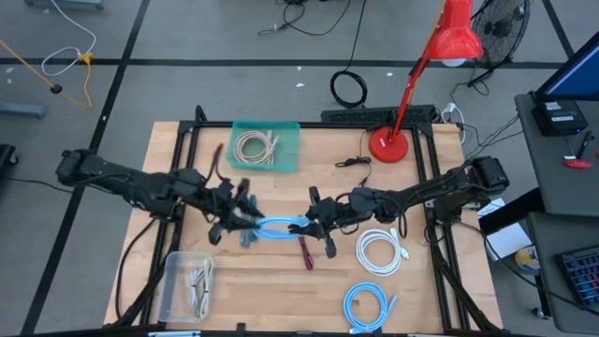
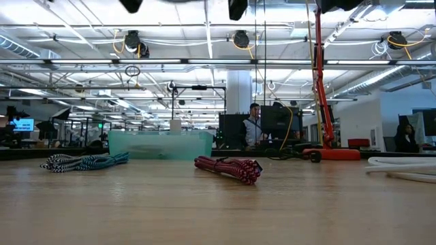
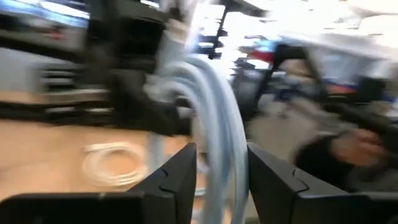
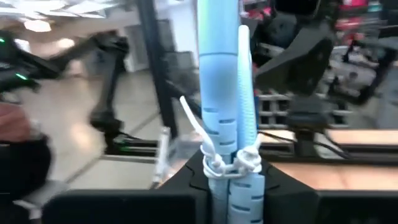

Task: Pick & Place USB Port
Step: Put the top blue HDMI cable into the green bin

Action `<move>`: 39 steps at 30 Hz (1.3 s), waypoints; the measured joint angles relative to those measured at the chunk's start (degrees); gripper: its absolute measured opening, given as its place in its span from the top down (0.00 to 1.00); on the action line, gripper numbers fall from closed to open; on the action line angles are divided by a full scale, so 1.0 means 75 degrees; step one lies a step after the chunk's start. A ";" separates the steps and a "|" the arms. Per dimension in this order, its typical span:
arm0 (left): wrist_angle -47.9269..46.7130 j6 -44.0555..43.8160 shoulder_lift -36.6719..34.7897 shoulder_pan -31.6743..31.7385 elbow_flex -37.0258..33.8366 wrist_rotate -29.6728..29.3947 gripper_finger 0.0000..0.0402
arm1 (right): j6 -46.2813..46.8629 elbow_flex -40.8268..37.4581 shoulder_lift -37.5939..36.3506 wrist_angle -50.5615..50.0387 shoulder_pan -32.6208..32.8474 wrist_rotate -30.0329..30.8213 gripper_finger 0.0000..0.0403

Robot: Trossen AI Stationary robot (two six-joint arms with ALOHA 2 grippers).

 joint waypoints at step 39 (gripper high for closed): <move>-0.0942 -0.0015 0.1077 0.0283 0.0004 -0.6748 0.08 | -0.1354 0.1105 0.1831 0.1493 0.0476 0.6426 0.95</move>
